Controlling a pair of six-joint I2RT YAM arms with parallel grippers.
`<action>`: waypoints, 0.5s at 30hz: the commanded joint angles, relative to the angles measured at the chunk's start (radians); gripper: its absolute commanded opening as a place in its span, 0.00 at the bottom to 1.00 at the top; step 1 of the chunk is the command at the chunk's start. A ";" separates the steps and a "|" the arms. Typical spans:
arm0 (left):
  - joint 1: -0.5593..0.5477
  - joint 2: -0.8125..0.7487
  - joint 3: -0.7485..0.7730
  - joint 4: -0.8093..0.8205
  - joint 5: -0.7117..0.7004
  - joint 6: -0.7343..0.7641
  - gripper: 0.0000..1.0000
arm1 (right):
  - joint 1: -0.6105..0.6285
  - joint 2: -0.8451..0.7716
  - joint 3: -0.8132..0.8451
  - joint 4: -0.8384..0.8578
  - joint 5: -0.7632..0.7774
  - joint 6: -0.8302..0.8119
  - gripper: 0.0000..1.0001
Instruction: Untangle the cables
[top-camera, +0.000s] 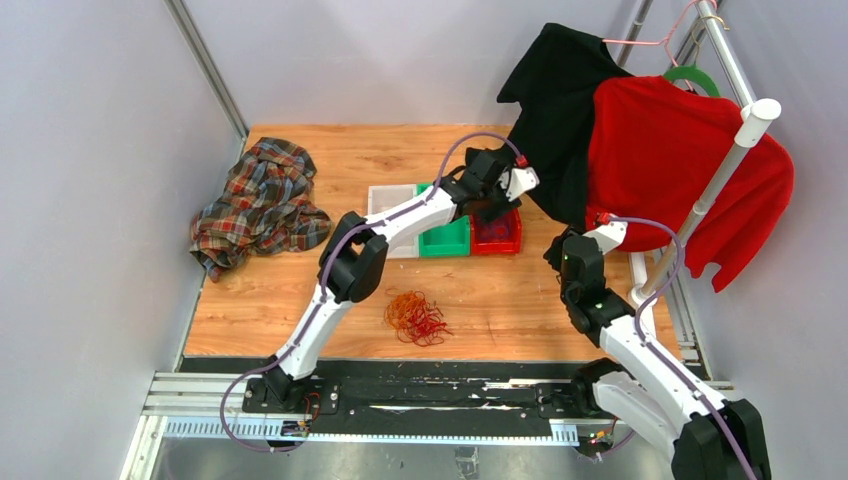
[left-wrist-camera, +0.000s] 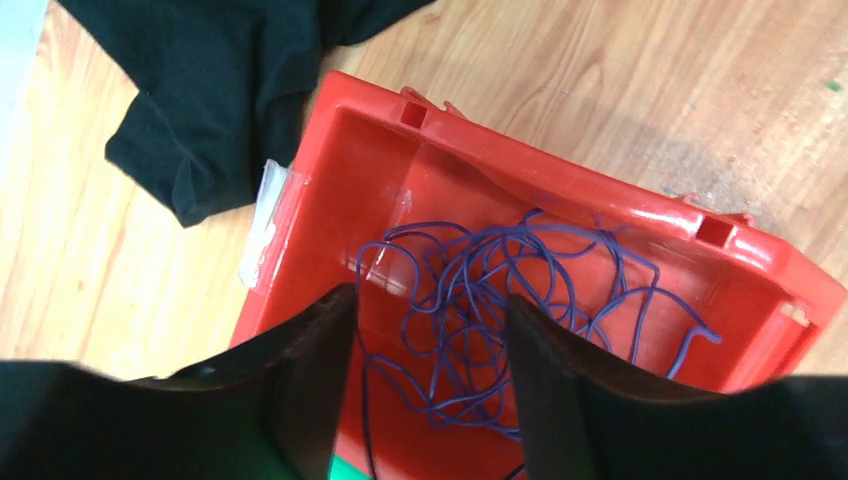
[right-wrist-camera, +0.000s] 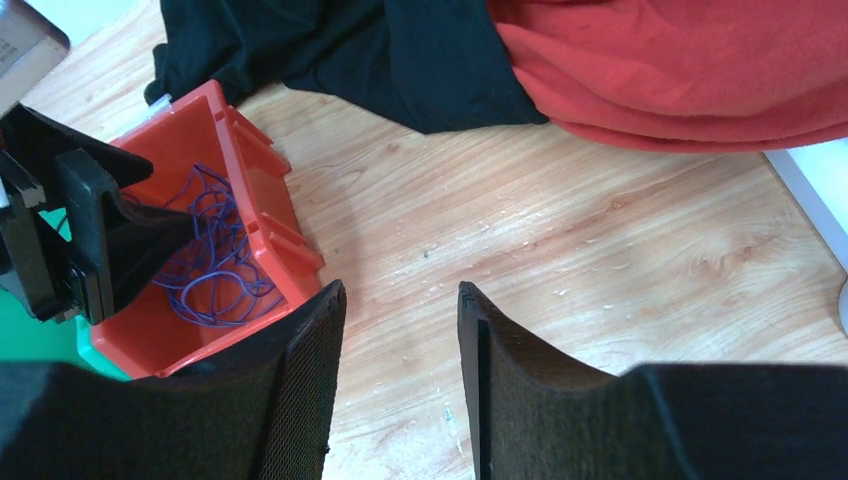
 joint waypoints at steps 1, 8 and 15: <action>0.047 -0.067 0.091 -0.074 0.148 -0.113 0.64 | -0.017 -0.035 0.026 -0.008 -0.008 -0.001 0.46; 0.084 -0.204 0.074 -0.192 0.263 -0.112 0.98 | -0.016 -0.040 0.030 0.000 -0.039 -0.014 0.47; 0.122 -0.365 0.053 -0.539 0.391 -0.016 0.98 | -0.016 -0.018 0.061 0.006 -0.156 -0.034 0.52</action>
